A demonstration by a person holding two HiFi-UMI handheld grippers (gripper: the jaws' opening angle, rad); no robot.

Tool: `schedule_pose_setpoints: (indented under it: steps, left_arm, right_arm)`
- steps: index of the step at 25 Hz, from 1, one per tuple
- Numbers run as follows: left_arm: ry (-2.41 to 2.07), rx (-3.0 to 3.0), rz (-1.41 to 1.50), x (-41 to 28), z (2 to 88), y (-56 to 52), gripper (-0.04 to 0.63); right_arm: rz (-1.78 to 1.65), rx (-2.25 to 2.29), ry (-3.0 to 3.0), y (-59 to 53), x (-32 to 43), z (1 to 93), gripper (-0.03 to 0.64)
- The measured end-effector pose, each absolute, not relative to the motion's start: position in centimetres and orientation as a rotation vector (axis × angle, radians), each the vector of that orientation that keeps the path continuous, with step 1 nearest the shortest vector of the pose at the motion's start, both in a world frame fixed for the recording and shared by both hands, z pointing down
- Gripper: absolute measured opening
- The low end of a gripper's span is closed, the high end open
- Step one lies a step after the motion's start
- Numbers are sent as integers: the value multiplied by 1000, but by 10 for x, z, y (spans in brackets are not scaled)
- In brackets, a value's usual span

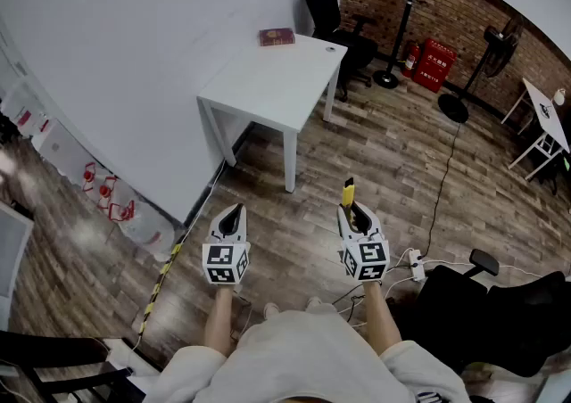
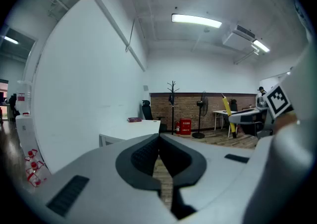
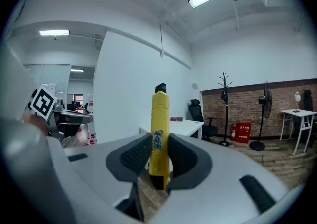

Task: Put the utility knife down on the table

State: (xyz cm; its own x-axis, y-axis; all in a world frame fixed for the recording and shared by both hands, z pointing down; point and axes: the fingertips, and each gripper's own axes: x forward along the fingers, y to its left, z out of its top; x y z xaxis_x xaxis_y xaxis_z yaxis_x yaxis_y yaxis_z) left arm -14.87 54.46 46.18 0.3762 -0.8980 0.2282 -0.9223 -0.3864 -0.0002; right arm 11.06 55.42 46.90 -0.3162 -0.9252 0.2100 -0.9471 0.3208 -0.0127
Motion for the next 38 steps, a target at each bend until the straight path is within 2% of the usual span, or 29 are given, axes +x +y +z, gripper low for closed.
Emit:
schedule_pose_setpoints:
  steps: [27, 38]
  left_arm:
    - [-1749, 2440, 330, -83, 476, 537, 6]
    - [-1773, 2387, 335, -92, 495, 491, 6]
  right_arm:
    - [197, 1609, -2504, 529, 168, 485, 109]
    - [221, 1554, -2517, 475, 159, 500, 109]
